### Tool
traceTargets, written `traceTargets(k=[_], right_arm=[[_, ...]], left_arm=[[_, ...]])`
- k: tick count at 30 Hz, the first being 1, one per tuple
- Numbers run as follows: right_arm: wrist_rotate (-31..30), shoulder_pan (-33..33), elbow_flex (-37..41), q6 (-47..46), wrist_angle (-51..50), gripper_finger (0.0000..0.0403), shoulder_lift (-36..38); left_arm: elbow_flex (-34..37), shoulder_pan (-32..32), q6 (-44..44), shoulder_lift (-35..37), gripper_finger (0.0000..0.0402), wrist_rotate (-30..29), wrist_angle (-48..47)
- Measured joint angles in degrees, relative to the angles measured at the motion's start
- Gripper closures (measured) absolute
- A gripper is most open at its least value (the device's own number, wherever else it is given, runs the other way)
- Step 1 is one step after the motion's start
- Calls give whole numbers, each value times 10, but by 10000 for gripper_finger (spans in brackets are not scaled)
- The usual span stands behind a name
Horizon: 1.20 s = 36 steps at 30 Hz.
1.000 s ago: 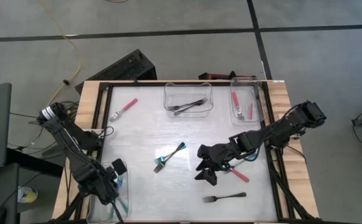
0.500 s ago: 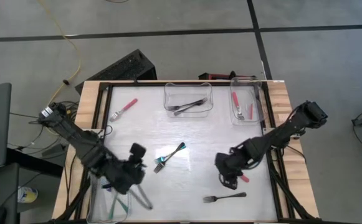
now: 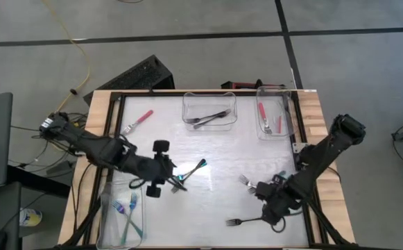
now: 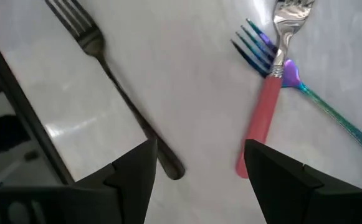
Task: Sort silverware by color (type)
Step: Put the bottom pink fork into the top right transparent bin
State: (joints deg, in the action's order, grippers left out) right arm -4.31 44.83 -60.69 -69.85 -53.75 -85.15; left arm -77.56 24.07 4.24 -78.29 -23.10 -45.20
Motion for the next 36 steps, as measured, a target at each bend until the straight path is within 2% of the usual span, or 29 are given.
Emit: traceTargets(k=[3, 6, 12, 15, 18, 23, 27, 32, 36], right_arm=[[-42, 33, 0, -41, -15, 138, 1], [-75, 60, 0, -76, -36, 138, 1], [-109, 77, 0, -94, -45, 138, 1], [-125, 75, 0, -94, -45, 138, 1], [-132, 75, 0, -92, -46, 138, 1], [-152, 84, 0, -93, -59, 138, 22], [-183, 89, 27, -112, -50, 138, 67], [-201, 86, 89, -178, -15, 138, 121], [-203, 87, 115, -204, 12, 138, 129]], left_arm=[[2, -18, 9, 42, 274, -5, 2], [36, -39, 23, 101, 274, -22, 62], [182, -70, 64, 201, 274, -27, 355], [249, -75, 76, 208, 274, -31, 493], [291, -75, 79, 195, 274, -31, 572], [308, -69, 130, 163, 263, -23, 581], [307, -68, 141, 154, 227, 7, 587], [307, -68, 158, 154, 172, 11, 585], [307, -68, 165, 154, 153, 33, 581]])
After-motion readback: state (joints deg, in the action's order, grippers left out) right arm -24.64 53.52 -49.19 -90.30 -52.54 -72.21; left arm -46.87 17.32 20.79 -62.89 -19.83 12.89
